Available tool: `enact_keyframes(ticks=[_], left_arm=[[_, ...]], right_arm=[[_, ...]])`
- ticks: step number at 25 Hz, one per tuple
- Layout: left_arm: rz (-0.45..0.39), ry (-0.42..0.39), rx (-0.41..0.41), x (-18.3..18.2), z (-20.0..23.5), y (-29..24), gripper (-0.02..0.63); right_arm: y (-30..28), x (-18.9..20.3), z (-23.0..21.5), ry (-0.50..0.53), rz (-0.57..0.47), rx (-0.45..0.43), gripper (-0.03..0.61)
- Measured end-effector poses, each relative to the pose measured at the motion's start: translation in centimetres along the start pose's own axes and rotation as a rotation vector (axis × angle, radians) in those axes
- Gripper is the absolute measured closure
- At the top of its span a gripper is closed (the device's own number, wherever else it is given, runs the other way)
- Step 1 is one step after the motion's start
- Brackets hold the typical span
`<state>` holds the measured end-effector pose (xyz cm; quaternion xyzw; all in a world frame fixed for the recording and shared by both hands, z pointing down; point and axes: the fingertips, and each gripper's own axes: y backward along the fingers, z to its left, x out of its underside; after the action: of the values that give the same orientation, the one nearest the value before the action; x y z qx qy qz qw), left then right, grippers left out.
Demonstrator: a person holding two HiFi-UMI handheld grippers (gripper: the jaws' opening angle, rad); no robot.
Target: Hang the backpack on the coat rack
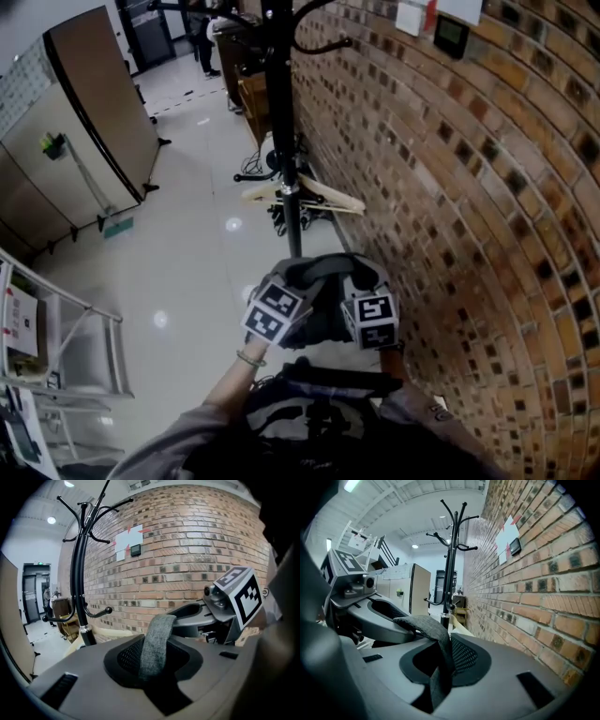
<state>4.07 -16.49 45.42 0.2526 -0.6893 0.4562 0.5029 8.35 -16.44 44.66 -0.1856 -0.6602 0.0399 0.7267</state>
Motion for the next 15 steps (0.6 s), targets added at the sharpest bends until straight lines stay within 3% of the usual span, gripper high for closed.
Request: enact_keyframes(ticks=[8, 15], left_arm=[[-0.015, -0.061, 0.035, -2.5, 5.1, -2.8, 0.506], [-0.009, -0.021, 0.004, -2.7, 8.8, -4.9, 0.506]], right_arm=[[-4.9, -3.4, -1.8, -0.006, -0.025, 0.043, 0.523], [-9.1, -4.4, -2.8, 0.047, -0.012, 0.0, 0.523]])
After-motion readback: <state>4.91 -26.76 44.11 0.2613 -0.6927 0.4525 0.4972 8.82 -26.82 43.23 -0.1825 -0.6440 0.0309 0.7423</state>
